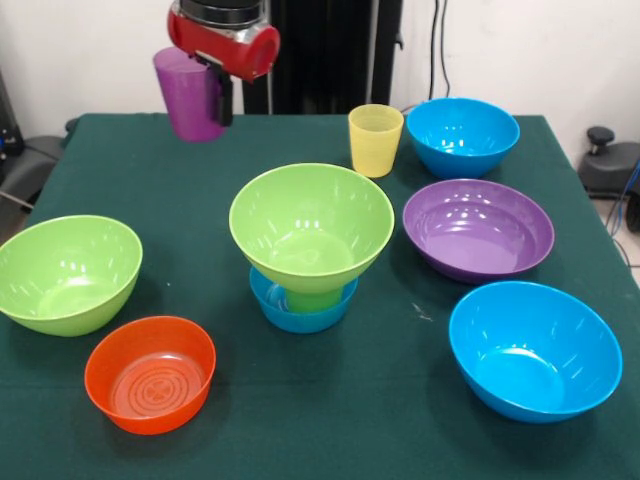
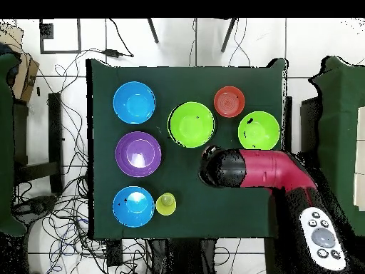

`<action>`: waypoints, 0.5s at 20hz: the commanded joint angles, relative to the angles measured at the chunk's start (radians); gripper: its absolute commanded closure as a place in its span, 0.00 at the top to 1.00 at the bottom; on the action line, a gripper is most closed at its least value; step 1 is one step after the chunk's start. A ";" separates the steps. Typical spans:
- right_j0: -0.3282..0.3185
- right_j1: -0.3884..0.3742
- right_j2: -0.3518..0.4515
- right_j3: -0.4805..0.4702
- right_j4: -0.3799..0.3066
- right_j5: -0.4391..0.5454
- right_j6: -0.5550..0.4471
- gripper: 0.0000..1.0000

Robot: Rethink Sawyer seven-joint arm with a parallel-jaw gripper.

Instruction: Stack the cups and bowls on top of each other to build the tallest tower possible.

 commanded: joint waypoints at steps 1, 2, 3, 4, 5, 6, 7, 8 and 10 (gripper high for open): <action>0.070 0.004 0.048 -0.113 0.009 0.133 -0.061 0.00; 0.089 0.006 0.040 -0.140 -0.004 0.168 -0.070 0.00; 0.096 0.008 0.036 -0.153 -0.005 0.183 -0.072 0.00; 0.107 0.013 0.031 -0.175 -0.009 0.211 -0.078 0.00; 0.115 0.014 0.028 -0.187 -0.014 0.225 -0.083 0.00; 0.128 0.018 0.024 -0.207 -0.018 0.251 -0.085 0.00; 0.134 0.019 0.022 -0.216 -0.020 0.265 -0.087 0.00; 0.148 0.021 0.018 -0.233 -0.025 0.292 -0.085 0.00; 0.175 0.032 0.006 -0.276 -0.044 0.351 -0.083 0.00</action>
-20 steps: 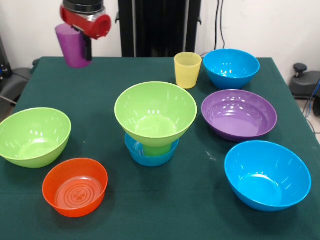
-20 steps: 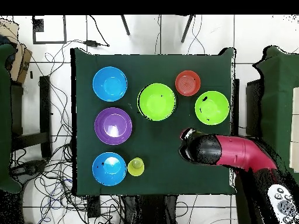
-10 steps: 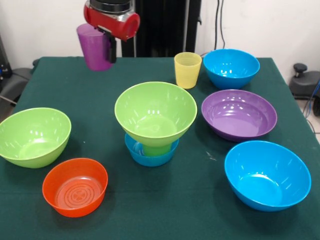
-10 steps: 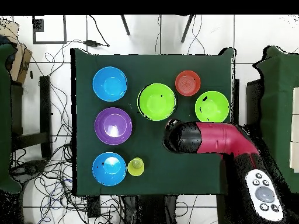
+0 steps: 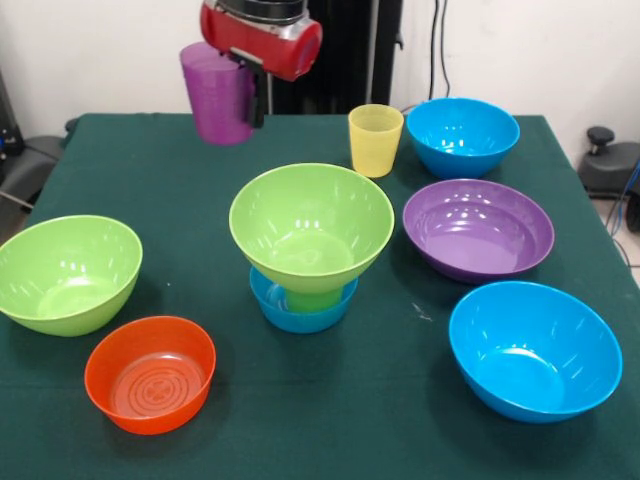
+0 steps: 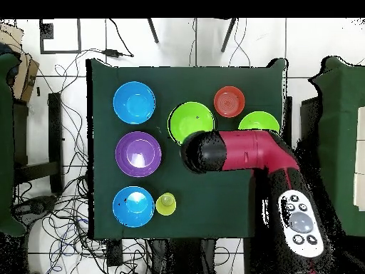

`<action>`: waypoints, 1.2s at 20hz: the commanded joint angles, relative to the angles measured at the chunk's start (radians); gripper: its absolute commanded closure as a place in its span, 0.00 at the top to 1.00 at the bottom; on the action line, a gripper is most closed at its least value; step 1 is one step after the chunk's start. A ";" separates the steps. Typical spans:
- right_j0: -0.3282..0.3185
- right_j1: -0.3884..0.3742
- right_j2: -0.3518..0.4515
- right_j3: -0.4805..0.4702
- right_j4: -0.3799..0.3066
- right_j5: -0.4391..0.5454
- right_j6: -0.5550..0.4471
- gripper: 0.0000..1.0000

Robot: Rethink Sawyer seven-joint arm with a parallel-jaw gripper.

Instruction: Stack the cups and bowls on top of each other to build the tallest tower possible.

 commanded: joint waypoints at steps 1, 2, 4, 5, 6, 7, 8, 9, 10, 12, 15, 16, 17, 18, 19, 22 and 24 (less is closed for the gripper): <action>0.086 0.036 0.003 -0.181 -0.046 0.251 -0.079 0.00; 0.101 0.048 -0.002 -0.205 -0.059 0.278 -0.076 0.00; 0.117 0.060 -0.009 -0.226 -0.069 0.303 -0.068 0.00; 0.123 0.063 -0.012 -0.232 -0.071 0.311 -0.065 0.00; 0.130 0.069 -0.015 -0.242 -0.077 0.321 -0.062 0.00; 0.138 0.076 -0.017 -0.253 -0.079 0.332 -0.058 0.00; 0.145 0.088 -0.021 -0.265 -0.080 0.357 -0.054 0.00; 0.150 0.099 -0.022 -0.277 -0.080 0.371 -0.051 0.00; 0.158 0.118 -0.027 -0.294 -0.085 0.390 -0.046 0.00; 0.165 0.145 -0.034 -0.310 -0.081 0.418 -0.041 0.00; 0.174 0.170 -0.044 -0.323 -0.086 0.410 -0.035 0.00; 0.177 0.176 -0.048 -0.324 -0.087 0.407 -0.031 0.00; 0.182 0.176 -0.053 -0.321 -0.088 0.407 -0.026 0.00; 0.185 0.182 -0.057 -0.320 -0.077 0.423 -0.019 0.00; 0.185 0.187 -0.060 -0.320 -0.069 0.430 -0.017 0.00; 0.184 0.218 -0.071 -0.324 -0.034 0.455 -0.001 0.00; 0.182 0.242 -0.075 -0.331 -0.010 0.477 0.008 0.00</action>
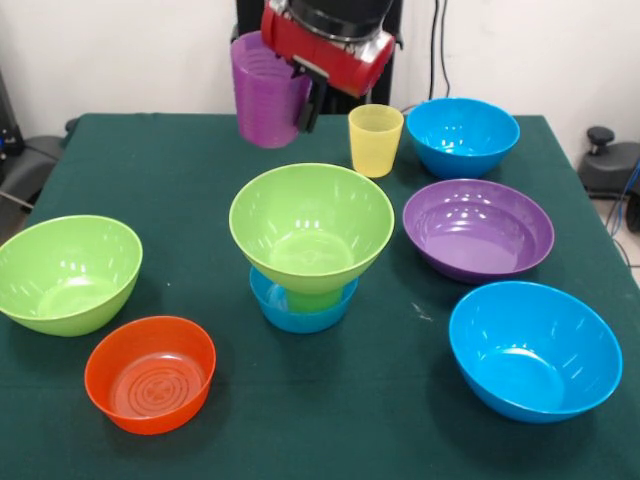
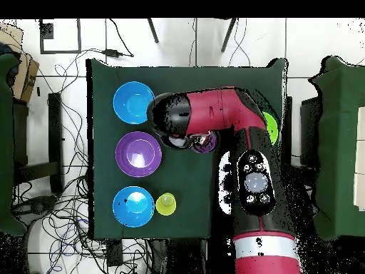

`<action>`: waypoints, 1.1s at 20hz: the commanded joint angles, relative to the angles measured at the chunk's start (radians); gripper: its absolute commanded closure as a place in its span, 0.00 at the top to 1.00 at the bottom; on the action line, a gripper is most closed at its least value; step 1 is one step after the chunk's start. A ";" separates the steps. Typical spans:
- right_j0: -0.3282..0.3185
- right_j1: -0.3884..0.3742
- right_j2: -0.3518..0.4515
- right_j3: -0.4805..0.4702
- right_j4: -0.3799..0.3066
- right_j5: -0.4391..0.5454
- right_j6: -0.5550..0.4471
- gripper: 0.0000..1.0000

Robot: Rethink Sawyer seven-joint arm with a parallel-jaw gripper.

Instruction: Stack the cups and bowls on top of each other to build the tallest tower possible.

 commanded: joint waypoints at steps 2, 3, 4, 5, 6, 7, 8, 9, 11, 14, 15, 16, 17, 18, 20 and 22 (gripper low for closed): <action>0.010 0.129 -0.028 -0.042 0.009 0.162 0.012 0.00; 0.011 0.129 -0.029 -0.033 0.015 0.160 0.014 0.00; 0.013 0.128 -0.030 -0.024 0.021 0.157 0.016 0.00; 0.016 0.126 -0.031 -0.011 0.026 0.150 0.020 0.00; 0.014 0.123 -0.027 -0.003 0.035 0.147 0.015 0.00; 0.015 0.124 -0.026 0.005 0.040 0.143 0.016 0.00; 0.020 0.127 -0.025 0.009 0.039 0.130 0.017 0.00; 0.023 0.127 -0.026 0.009 0.036 0.122 0.016 0.00; 0.026 0.130 -0.027 0.017 0.036 0.106 0.018 0.00; 0.030 0.143 -0.026 0.017 0.046 0.097 0.020 0.00; 0.032 0.145 -0.026 0.019 0.051 0.095 0.022 0.00; 0.037 0.143 -0.026 0.022 0.058 0.094 0.030 0.00; 0.039 0.153 -0.027 0.012 0.060 0.095 0.031 0.00; 0.046 0.152 -0.028 0.012 0.069 0.101 0.038 0.00; 0.059 0.159 -0.031 0.010 0.087 0.106 0.052 0.00; 0.072 0.186 -0.031 -0.021 0.099 0.116 0.066 0.00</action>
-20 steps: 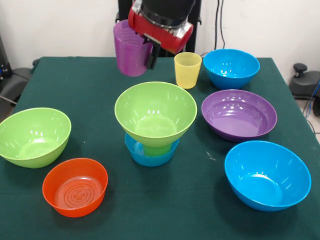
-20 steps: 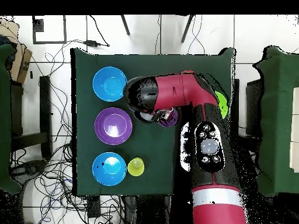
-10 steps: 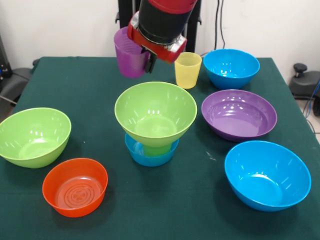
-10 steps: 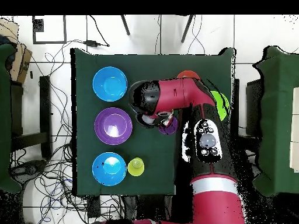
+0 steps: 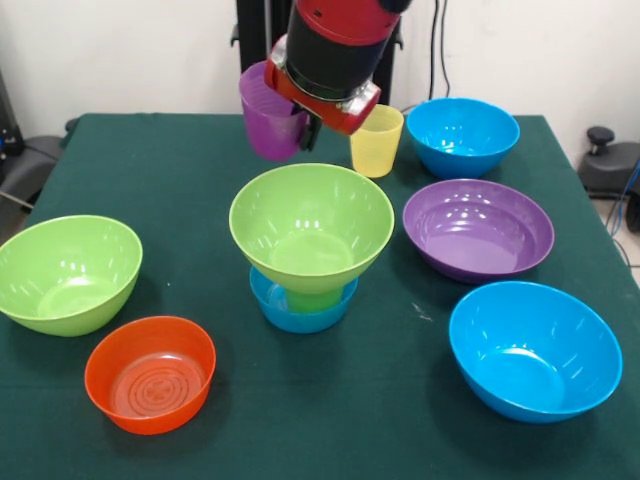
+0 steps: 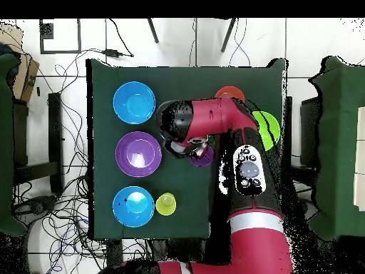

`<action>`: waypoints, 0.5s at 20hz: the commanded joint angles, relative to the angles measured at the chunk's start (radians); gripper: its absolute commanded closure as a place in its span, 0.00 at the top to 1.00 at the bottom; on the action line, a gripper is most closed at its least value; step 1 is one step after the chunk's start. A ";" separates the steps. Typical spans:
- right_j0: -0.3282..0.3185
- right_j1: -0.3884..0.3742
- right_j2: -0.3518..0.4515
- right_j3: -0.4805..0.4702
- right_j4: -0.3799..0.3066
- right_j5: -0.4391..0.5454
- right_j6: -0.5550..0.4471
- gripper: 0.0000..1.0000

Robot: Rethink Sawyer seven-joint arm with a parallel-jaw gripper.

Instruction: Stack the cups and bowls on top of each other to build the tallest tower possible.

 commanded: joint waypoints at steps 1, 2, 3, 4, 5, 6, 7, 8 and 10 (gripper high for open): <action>0.053 0.064 0.029 -0.015 0.051 0.052 0.069 0.00; 0.057 0.069 0.028 -0.019 0.059 0.053 0.073 0.00; 0.060 0.077 0.027 -0.024 0.068 0.057 0.075 0.00; 0.062 0.084 0.026 -0.030 0.076 0.061 0.077 0.00; 0.062 0.097 0.022 -0.043 0.080 0.067 0.076 0.00; 0.061 0.106 0.021 -0.052 0.092 0.075 0.077 0.00; 0.063 0.111 0.018 -0.057 0.097 0.079 0.077 0.00; 0.062 0.120 0.016 -0.073 0.101 0.092 0.074 0.00; 0.059 0.136 0.013 -0.096 0.116 0.115 0.071 0.00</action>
